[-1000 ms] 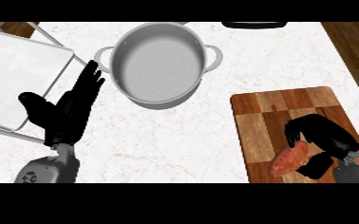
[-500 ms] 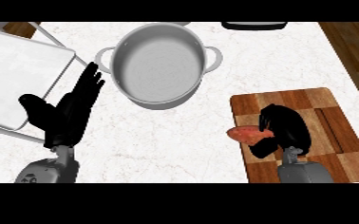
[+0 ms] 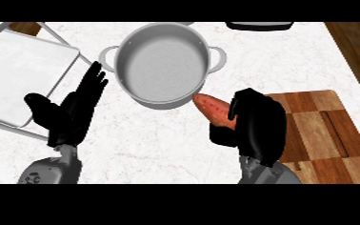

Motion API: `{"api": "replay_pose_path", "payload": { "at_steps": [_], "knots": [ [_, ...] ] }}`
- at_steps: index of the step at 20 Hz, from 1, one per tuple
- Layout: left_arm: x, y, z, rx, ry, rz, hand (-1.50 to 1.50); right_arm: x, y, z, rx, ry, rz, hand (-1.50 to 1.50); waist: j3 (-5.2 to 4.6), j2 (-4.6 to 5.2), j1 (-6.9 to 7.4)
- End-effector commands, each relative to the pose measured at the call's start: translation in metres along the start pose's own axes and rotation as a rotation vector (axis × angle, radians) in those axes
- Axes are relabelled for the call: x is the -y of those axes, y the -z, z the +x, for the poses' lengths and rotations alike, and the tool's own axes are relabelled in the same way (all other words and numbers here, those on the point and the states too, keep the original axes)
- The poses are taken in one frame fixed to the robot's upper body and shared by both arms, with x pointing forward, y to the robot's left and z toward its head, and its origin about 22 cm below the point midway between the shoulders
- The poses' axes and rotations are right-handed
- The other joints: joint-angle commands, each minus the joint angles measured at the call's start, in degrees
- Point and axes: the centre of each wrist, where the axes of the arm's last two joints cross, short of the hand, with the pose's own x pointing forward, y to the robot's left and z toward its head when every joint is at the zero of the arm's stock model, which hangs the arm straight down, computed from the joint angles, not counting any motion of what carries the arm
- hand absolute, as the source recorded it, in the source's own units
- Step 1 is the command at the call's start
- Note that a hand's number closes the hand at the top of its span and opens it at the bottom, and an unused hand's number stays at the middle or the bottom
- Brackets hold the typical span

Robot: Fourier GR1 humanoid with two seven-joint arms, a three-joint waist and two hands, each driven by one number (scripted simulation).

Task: Pick the sweet potato from the cutting board and place it in the pot

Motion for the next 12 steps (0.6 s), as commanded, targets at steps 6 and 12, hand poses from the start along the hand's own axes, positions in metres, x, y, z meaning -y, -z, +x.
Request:
{"api": "replay_pose_path", "payload": {
  "at_steps": [6,12],
  "knots": [
    [0.011,0.008,-0.007,0.004,-0.013,-0.009,0.00,0.075,-0.051,0.093,0.166,0.082,-0.273,1.50,0.01,0.50,0.99],
    [0.022,0.000,-0.004,-0.002,-0.019,-0.038,0.00,0.102,-0.028,0.134,0.182,0.154,-0.268,1.50,0.03,0.53,1.80]
  ]
}}
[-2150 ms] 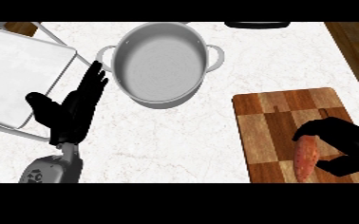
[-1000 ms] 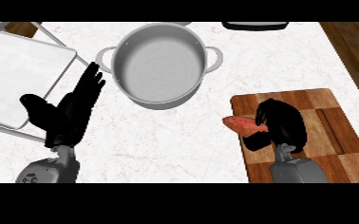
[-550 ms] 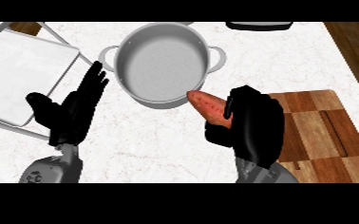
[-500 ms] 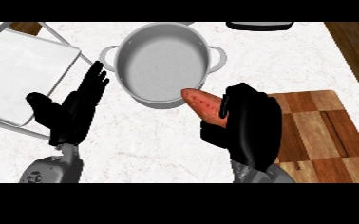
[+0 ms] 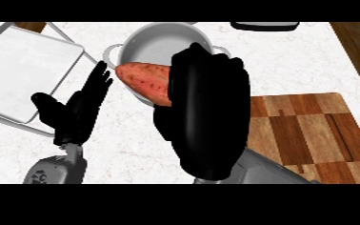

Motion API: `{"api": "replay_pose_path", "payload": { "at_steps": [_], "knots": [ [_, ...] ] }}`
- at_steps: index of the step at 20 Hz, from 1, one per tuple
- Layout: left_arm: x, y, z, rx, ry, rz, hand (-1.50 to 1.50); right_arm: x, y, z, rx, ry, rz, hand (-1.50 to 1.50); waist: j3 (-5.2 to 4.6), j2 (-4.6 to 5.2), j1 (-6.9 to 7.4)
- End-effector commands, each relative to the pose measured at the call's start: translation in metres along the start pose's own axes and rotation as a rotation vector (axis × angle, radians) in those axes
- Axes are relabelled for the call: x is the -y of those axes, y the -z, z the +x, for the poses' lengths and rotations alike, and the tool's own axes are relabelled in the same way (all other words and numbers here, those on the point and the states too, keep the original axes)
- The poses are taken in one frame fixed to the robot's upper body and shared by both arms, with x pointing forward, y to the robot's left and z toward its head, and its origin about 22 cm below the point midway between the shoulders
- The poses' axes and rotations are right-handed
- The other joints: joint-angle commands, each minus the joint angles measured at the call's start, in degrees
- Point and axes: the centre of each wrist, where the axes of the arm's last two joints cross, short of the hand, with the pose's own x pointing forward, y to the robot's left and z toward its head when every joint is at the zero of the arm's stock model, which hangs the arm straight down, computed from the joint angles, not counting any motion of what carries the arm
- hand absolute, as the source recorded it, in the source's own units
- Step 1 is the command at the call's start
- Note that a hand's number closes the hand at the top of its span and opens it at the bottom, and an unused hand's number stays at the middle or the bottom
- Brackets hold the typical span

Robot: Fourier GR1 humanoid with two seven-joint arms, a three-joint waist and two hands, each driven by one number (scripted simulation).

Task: Pick the sweet potato from the cutting board and place it in the pot

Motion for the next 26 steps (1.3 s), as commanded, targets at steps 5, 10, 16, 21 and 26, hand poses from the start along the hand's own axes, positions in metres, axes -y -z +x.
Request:
{"api": "replay_pose_path", "payload": {
  "at_steps": [5,10,16,21,26],
  "knots": [
    [0.009,0.001,0.004,0.018,0.004,-0.031,0.00,0.008,0.063,0.035,-0.222,0.024,0.037,1.50,0.01,0.40,0.62],
    [-0.005,-0.003,0.004,0.008,0.018,-0.023,0.00,-0.013,0.100,0.036,-0.289,0.003,0.068,1.50,0.02,0.64,1.13],
    [0.014,0.000,-0.006,0.007,0.000,-0.019,0.00,-0.049,0.114,0.031,-0.304,0.000,0.122,1.50,0.06,0.65,0.66],
    [0.005,0.001,0.002,0.016,-0.008,-0.046,0.00,-0.079,0.137,0.015,-0.304,0.000,0.244,1.50,0.06,0.97,1.52],
    [0.007,0.006,0.008,0.037,0.017,-0.045,0.00,-0.099,0.136,-0.008,-0.486,0.185,0.295,-1.50,0.08,1.15,2.46]
  ]
}}
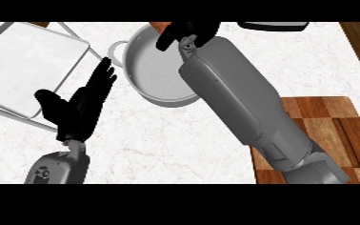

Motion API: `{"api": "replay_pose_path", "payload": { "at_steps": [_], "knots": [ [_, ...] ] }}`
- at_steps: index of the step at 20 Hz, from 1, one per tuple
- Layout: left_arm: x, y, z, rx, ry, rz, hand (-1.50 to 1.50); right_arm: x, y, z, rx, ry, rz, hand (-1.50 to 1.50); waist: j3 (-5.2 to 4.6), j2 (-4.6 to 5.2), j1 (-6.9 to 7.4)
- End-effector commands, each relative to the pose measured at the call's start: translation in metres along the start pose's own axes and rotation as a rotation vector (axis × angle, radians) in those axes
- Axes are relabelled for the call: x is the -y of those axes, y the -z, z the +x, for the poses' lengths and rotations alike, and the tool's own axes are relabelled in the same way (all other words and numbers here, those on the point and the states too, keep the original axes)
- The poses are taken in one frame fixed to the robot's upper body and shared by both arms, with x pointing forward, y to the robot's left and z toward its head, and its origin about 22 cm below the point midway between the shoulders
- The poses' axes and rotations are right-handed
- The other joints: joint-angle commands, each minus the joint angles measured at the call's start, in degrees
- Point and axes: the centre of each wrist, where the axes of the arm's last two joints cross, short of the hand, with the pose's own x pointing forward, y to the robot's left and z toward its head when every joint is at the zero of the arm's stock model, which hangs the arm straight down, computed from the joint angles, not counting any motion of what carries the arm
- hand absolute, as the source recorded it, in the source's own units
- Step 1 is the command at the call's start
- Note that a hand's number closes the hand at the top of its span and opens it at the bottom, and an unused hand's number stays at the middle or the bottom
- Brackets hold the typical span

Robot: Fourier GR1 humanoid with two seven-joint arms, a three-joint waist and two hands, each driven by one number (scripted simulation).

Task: Pick the sweet potato from the cutting board and place it in the pot

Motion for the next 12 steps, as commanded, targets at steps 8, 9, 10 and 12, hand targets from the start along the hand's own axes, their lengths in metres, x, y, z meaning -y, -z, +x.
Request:
{"api": "replay_pose_path", "payload": {
  "at_steps": [8,9,10,12],
  "knots": [
    [-0.001,0.001,-0.010,-0.019,-0.008,-0.021,0.00,-0.016,0.012,-0.011,-0.107,0.467,-0.081,-1.50,-0.01,0.18,0.82],
    [-0.003,0.002,-0.006,-0.011,0.004,-0.004,0.00,-0.011,0.009,-0.008,-0.075,0.506,-0.117,-1.50,0.03,-0.17,-0.16],
    [0.000,-0.002,-0.005,-0.008,-0.003,-0.001,0.00,-0.013,0.014,-0.010,-0.057,0.527,-0.201,-1.50,0.04,-0.17,-0.17],
    [-0.006,-0.002,-0.008,-0.007,0.001,0.036,0.00,-0.012,0.016,-0.011,-0.041,0.578,-0.276,-1.50,0.04,-0.33,-1.30]
  ]
}}
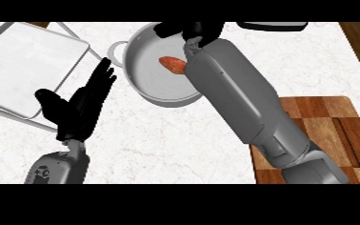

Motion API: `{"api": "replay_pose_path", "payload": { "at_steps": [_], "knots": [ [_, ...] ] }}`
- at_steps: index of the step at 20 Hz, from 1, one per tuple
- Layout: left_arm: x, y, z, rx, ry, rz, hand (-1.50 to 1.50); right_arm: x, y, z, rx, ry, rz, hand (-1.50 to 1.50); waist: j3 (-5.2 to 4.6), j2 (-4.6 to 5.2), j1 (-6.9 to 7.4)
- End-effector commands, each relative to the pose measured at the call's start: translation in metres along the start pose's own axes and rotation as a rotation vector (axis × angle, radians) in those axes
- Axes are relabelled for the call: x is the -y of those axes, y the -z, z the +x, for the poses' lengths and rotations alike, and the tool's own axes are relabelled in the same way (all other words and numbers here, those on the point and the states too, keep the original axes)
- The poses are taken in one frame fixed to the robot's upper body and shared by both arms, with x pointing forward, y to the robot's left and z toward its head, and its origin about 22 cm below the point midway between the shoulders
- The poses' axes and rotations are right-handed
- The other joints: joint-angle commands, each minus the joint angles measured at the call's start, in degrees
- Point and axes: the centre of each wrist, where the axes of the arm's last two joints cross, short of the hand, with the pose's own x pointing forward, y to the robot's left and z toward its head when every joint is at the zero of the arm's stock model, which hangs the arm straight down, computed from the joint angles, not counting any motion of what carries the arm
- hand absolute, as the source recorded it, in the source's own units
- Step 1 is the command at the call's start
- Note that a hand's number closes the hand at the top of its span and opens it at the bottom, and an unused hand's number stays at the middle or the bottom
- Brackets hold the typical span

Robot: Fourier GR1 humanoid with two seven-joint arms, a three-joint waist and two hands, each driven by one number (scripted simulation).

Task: Pick the sweet potato from the cutting board and place it in the pot

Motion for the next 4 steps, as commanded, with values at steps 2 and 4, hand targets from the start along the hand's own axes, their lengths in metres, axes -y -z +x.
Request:
{"api": "replay_pose_path", "payload": {
  "at_steps": [2,4],
  "knots": [
    [-0.009,-0.007,-0.002,-0.020,-0.004,0.021,0.00,-0.006,0.003,-0.016,0.014,0.193,-0.216,-1.50,0.03,-0.36,-1.27],
    [0.004,-0.002,0.005,-0.005,-0.006,0.043,0.00,0.001,0.003,-0.007,0.009,0.226,-0.234,-1.50,0.05,-0.77,-2.96]
  ]
}}
